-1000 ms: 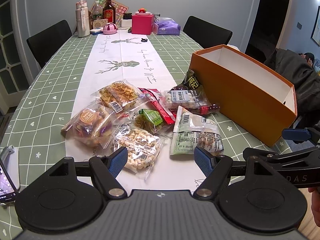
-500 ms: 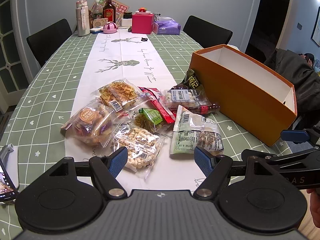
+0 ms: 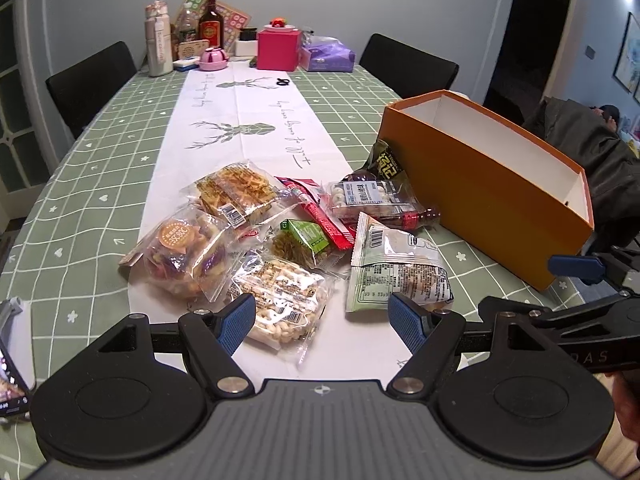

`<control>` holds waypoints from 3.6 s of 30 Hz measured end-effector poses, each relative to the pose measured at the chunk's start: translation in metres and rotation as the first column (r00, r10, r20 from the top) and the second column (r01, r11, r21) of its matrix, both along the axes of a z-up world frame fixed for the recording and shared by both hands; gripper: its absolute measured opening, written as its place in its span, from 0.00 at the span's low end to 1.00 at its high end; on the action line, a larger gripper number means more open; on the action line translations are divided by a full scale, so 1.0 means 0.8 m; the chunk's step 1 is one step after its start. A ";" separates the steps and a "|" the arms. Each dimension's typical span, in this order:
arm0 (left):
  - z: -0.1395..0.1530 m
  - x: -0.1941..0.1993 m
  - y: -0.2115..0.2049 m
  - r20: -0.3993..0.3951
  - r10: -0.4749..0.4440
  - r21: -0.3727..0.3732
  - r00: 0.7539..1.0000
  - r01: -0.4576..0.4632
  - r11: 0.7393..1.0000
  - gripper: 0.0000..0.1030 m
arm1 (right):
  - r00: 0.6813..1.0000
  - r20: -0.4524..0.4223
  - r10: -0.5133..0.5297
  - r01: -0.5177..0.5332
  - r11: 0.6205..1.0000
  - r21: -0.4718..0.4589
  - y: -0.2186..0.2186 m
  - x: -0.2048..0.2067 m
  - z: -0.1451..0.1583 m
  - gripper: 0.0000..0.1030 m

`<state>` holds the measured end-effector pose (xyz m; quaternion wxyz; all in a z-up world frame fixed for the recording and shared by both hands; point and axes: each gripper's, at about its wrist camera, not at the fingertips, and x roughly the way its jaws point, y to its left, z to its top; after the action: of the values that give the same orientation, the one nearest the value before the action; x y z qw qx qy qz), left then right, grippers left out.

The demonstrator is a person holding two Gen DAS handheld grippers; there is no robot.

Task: Organize snacks

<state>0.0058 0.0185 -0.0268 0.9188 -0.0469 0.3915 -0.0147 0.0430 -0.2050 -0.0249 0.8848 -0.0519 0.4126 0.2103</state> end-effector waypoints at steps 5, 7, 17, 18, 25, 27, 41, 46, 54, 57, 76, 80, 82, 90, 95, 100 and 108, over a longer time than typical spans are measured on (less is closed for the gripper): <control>-0.012 0.008 0.021 -0.019 -0.051 -0.032 0.999 0.051 0.998 0.85 | 0.997 0.040 0.072 -0.073 0.997 0.012 0.016 0.012 -0.016 0.97; -0.020 0.014 0.028 -0.032 -0.048 -0.035 0.998 0.046 0.998 0.84 | 0.994 0.047 0.101 -0.101 0.995 -0.010 0.023 0.020 -0.022 0.97; -0.030 0.021 0.053 0.009 0.010 -0.006 1.000 -0.010 1.000 0.85 | 0.985 0.046 0.165 -0.165 0.986 -0.006 0.066 0.059 -0.049 0.97; -0.026 0.022 0.056 0.024 0.022 0.015 0.999 -0.022 1.000 0.86 | 0.984 0.048 0.174 -0.174 0.985 -0.004 0.069 0.060 -0.049 0.97; -0.029 0.053 0.071 0.011 0.015 0.180 1.000 -0.017 0.984 0.88 | 0.981 0.064 0.182 -0.181 0.983 -0.021 0.082 0.082 -0.057 0.97; -0.036 0.064 0.079 0.002 0.017 0.187 1.000 -0.017 0.982 0.88 | 0.981 0.058 0.183 -0.182 0.983 -0.018 0.083 0.088 -0.062 0.97; -0.073 0.086 0.089 0.040 -0.015 0.296 0.999 0.003 0.955 0.93 | 0.982 0.046 0.182 -0.184 0.982 0.037 0.079 0.095 -0.087 0.94; -0.077 0.089 0.094 0.051 -0.003 0.265 0.999 -0.011 0.964 0.95 | 0.977 0.064 0.203 -0.205 0.979 0.019 0.081 0.088 -0.089 0.94; -0.087 0.091 0.091 0.036 -0.001 0.274 0.999 -0.009 0.962 0.97 | 0.976 0.075 0.204 -0.205 0.979 0.010 0.080 0.084 -0.092 0.92; -0.097 0.092 0.085 -0.006 -0.003 0.339 1.000 0.005 0.941 0.95 | 0.978 0.072 0.197 -0.199 0.980 0.009 0.077 0.083 -0.091 0.87; -0.048 0.058 0.068 0.042 0.067 0.198 0.997 -0.074 0.977 0.72 | 0.979 0.074 0.190 -0.193 0.981 0.030 0.069 0.073 -0.074 0.65; -0.033 0.053 0.068 0.028 0.094 0.147 0.995 -0.097 0.984 0.71 | 0.978 0.058 0.198 -0.200 0.979 0.037 0.067 0.071 -0.067 0.63; -0.028 0.052 0.068 0.004 0.111 0.118 0.994 -0.110 0.987 0.71 | 0.978 0.054 0.203 -0.205 0.978 0.039 0.066 0.069 -0.060 0.62; -0.002 0.057 0.054 -0.083 0.113 0.060 0.990 -0.108 0.992 0.70 | 0.968 0.046 0.248 -0.249 0.968 0.040 0.053 0.070 -0.021 0.62; 0.015 0.080 0.040 -0.166 0.042 -0.006 0.985 -0.043 0.999 0.70 | 0.957 0.047 0.287 -0.287 0.958 -0.006 0.039 0.079 0.010 0.62; 0.040 0.107 0.017 -0.215 -0.042 -0.004 0.976 0.043 0.999 0.70 | 0.949 0.038 0.314 -0.312 0.949 -0.045 0.021 0.095 0.043 0.62; 0.101 0.159 -0.041 -0.216 -0.167 0.070 0.962 0.186 0.980 0.69 | 0.954 0.077 0.289 -0.282 0.955 -0.096 -0.016 0.125 0.103 0.62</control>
<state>0.1332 -0.0142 0.0543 0.8687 0.0284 0.4890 -0.0738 0.1434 -0.2179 0.0573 0.8599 -0.1576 0.3687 0.3160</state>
